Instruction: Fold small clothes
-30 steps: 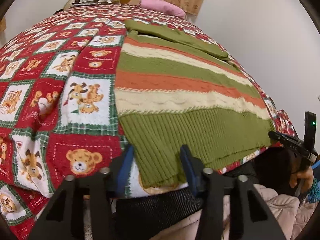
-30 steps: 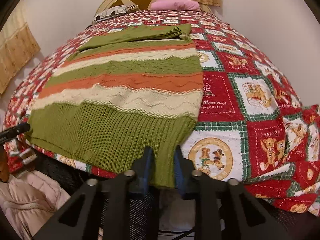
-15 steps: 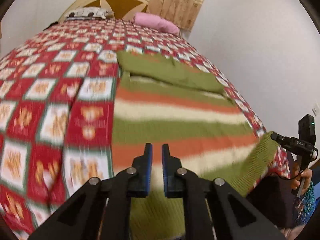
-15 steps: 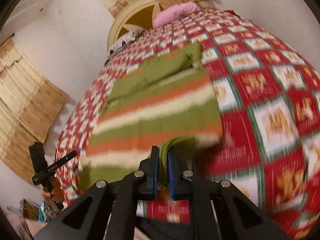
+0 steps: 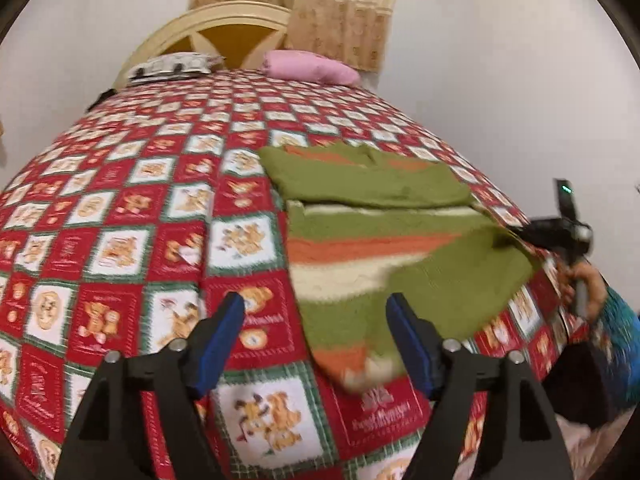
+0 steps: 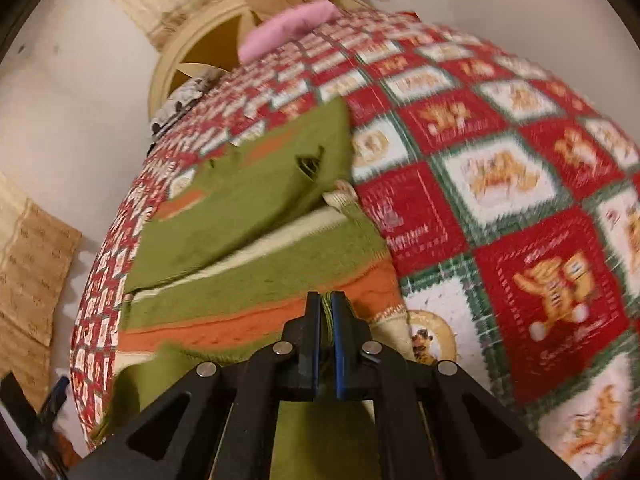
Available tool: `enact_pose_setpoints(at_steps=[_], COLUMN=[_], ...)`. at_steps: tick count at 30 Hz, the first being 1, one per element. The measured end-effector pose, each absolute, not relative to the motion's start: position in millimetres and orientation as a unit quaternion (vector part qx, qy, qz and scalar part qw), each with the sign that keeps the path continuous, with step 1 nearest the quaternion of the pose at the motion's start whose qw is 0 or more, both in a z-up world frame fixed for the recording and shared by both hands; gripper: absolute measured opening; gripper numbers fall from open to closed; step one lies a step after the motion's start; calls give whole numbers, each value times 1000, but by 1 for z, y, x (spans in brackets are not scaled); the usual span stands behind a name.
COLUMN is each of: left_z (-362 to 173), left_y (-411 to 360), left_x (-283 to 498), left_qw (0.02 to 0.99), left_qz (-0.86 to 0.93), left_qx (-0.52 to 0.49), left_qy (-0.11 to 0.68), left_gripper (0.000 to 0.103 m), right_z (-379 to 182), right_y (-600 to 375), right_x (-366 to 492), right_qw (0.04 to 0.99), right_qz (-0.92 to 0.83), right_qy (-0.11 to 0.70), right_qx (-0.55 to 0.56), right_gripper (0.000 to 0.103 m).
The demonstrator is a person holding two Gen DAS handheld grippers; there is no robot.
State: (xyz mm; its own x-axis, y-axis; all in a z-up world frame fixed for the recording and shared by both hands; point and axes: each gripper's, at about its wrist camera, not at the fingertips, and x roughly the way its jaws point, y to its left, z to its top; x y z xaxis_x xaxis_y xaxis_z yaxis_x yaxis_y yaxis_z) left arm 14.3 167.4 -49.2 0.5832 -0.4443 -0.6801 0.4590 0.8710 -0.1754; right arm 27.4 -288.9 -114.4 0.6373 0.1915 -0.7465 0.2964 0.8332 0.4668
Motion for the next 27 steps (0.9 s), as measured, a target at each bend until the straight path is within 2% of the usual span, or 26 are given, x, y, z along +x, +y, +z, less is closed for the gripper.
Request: enact_pose_setpoints(at_steps=[3,5,12,13,15,16,17,19,20,21,22,24,27], left_z=[-60,-64,-90,-98,-111,-113,-110,-103,-103,-105,-107,-113,-121], left_y=[151,132,58,50,42,45,51,72,85,98,108,123,120], left_x=[7,0,-13,-13,-3,5,10,25,33,42,47,53,49], left_qw=[870,866,852,850,839,830,830,833,830,826,824,822,824], left_qz=[-305,-322,-334,-327,-324,-340,-351,-365,-370,-369,-365,-354,-339], left_qx=[27,62,221,246,255,224,189,98,48,-2,-36,-79,-73], left_qy=[387,378,337,333,356,381,391,405,415,425,431,440,448], left_gripper=[83,92,94,91,70,55,51,41,39,39,39,37,37], right_z=[-119,-117,-114,-113,-109,-106,-101,-87,-80,-75,-71,-65,-68], right_y=[-289,-286,-281,-280,-284,-287,-290,-300,-306,-308,-310,-310,-305], right_x=[26,24,24,25,21,17,12,-2,-13,-19,-27,-38,-45], right_qw=[859,862,868,868,866,865,864,868,873,877,883,893,899], right_qz=[-34,-34,-33,-29,-10,1,16,40,39,33,24,11,-1], right_qy=[420,418,421,420,410,401,385,340,316,303,291,283,303], right_qx=[291,283,262,265,287,302,323,360,370,371,367,349,315], right_gripper=[5,5,5,5,6,7,7,16,36,61,68,70,70])
